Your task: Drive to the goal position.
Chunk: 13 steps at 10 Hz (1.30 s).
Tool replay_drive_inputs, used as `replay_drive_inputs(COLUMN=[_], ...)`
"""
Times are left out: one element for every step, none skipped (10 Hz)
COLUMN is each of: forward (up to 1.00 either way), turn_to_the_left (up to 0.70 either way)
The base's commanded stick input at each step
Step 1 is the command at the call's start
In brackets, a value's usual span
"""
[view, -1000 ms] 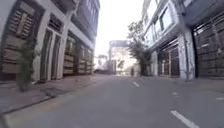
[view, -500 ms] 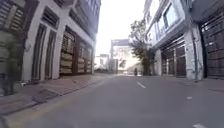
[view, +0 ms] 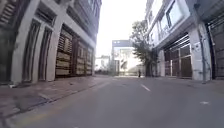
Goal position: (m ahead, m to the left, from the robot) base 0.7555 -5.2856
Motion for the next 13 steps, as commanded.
replay_drive_inputs(forward=[1.00,1.00,1.00,1.00,1.00,1.00,1.00,1.00,1.00,1.00,1.00,1.00,1.00], turn_to_the_left=[0.00,0.00,0.00,0.00,0.00,0.00,0.00,0.00,0.00,0.00,0.00,0.00,0.00])
